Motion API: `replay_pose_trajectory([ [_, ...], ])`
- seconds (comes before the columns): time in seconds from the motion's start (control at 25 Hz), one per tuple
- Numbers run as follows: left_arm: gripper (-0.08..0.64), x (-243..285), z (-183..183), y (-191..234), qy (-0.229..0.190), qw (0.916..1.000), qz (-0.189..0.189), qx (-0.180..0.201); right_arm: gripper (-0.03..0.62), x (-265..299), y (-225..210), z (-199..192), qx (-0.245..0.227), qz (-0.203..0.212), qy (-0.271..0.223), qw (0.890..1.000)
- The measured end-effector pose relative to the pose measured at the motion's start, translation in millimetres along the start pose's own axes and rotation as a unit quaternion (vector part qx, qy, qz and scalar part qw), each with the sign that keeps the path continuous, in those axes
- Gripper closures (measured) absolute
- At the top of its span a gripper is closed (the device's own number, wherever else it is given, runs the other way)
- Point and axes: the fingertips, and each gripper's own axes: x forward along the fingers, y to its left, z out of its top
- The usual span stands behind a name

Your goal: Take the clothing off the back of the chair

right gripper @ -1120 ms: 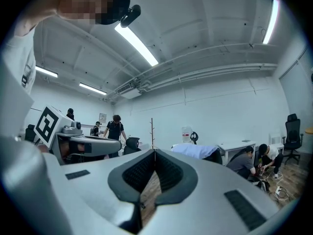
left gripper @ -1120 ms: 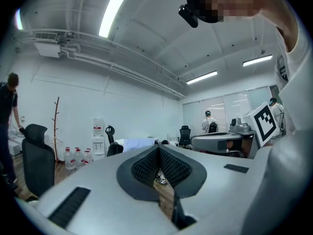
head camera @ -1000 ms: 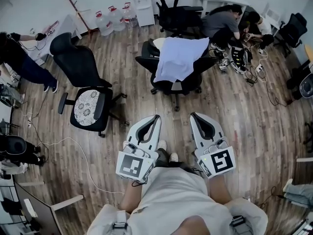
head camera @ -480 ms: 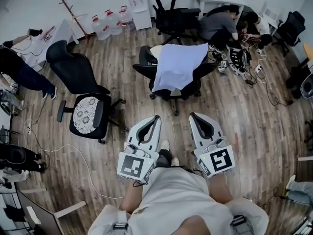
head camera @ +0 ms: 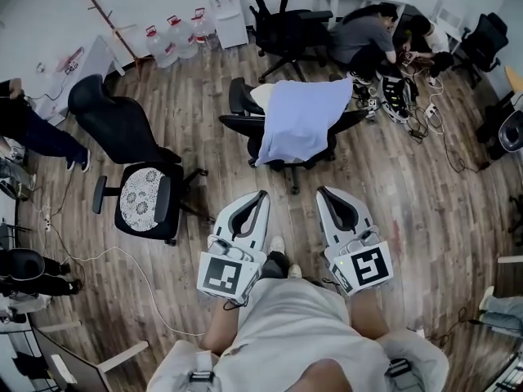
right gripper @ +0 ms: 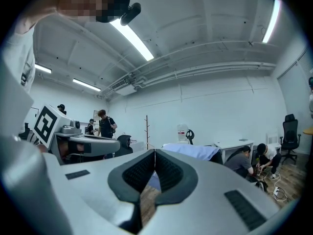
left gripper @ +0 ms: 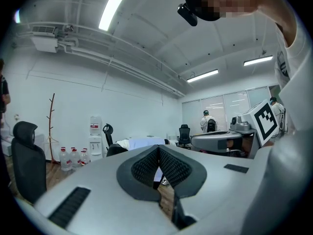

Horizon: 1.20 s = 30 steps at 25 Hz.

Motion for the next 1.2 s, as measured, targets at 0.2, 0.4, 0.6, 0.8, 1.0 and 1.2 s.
replay_pose_trajectory([
  [0.2,0.545,12,-2,14,0.004,1.0000,-0.006,-0.001,0.572,15,-5,-2,-0.001,-0.008,0.006,1.000],
  [0.4,0.545,23,-5,25,0.005,0.9999,-0.015,-0.001,0.572,28,-10,-3,-0.002,-0.018,0.011,1.000],
  [0.6,0.545,34,-4,41,0.002,0.9998,-0.022,-0.002,0.571,44,-15,-6,0.000,-0.032,0.019,0.999],
  [0.8,0.545,47,-7,51,0.004,0.9993,-0.036,-0.002,0.571,56,-20,-7,-0.002,-0.047,0.026,0.999],
  [1.0,0.545,59,-9,60,0.002,0.9984,-0.056,0.005,0.571,71,-23,-11,-0.003,-0.062,0.031,0.998],
  [1.2,0.545,69,-13,67,0.006,0.9978,-0.066,0.003,0.571,77,-30,-14,-0.005,-0.078,0.035,0.996],
])
